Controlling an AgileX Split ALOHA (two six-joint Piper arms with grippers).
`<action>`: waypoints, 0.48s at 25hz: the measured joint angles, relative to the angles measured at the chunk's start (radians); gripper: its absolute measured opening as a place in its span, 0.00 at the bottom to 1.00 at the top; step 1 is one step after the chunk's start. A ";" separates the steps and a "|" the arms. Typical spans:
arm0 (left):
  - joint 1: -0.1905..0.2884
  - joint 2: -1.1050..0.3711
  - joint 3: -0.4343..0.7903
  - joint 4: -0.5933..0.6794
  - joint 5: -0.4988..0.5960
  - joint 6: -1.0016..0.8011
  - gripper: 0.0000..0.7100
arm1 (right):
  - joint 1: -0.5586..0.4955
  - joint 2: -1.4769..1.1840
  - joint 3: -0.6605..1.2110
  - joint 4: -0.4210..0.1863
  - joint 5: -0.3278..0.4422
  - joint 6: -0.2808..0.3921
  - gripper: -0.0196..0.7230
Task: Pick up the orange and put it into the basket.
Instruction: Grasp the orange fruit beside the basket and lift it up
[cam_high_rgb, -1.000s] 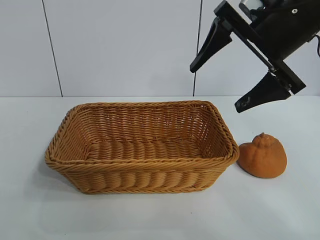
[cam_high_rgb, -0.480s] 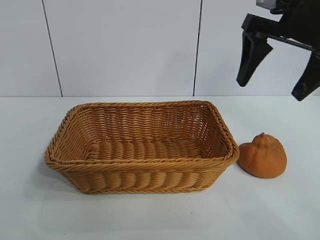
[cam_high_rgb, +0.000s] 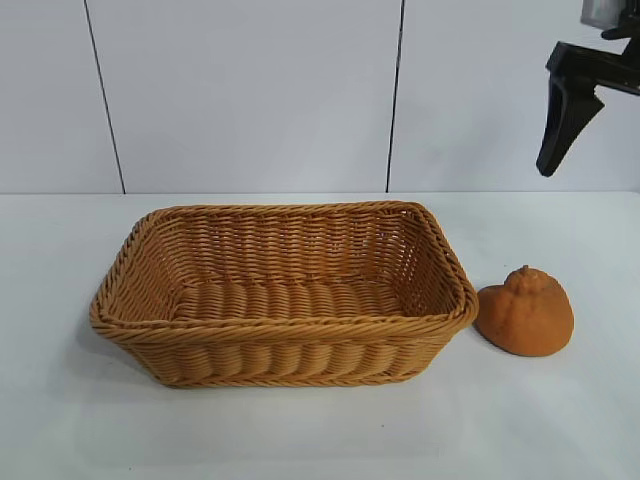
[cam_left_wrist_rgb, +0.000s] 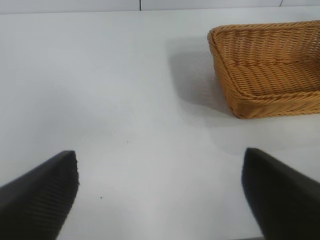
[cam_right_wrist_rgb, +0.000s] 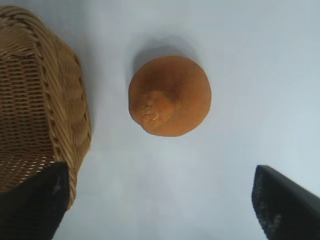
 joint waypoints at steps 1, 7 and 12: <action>0.000 0.000 0.000 0.000 0.000 0.000 0.89 | 0.000 0.018 0.000 0.004 -0.008 0.000 0.94; 0.000 0.000 0.000 0.000 0.000 0.000 0.89 | 0.000 0.154 0.000 0.025 -0.064 0.000 0.94; 0.000 0.000 0.000 0.000 0.000 0.000 0.89 | 0.000 0.259 0.000 0.044 -0.119 0.000 0.94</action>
